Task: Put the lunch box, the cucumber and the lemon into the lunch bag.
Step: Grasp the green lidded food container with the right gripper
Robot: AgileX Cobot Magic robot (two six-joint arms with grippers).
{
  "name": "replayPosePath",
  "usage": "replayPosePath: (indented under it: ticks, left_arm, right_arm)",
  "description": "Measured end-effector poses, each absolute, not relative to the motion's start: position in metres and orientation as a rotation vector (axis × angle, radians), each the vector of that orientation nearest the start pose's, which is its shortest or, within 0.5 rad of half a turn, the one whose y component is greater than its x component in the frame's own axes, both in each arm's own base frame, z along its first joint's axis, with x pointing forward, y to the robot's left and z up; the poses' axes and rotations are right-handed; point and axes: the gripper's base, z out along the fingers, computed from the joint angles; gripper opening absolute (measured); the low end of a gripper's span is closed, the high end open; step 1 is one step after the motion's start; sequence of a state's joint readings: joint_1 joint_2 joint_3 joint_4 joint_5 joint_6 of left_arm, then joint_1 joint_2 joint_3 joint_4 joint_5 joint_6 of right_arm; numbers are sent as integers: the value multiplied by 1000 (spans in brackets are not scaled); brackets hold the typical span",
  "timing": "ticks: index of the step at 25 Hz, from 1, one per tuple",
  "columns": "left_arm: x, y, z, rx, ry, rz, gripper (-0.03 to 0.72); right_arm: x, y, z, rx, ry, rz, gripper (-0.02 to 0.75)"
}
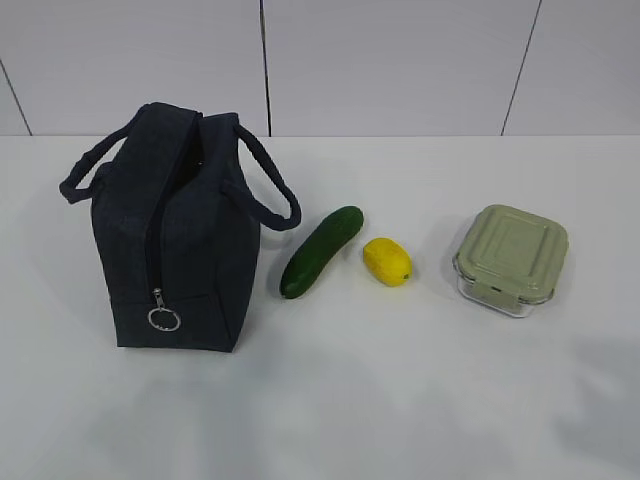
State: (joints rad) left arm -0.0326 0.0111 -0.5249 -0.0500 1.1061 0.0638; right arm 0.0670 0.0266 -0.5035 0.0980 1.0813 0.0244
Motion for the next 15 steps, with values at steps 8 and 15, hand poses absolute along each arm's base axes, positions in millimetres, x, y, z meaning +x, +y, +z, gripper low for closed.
replayPosePath:
  ticks: [8,15]
  left_arm:
    - [-8,-4,281,104,2072,-42,245]
    - [-8,-4,281,104,2072,-42,245]
  right_arm:
    - [51,16,284,40,2234,289,387]
    - [101,21,274,126,2399,330,387]
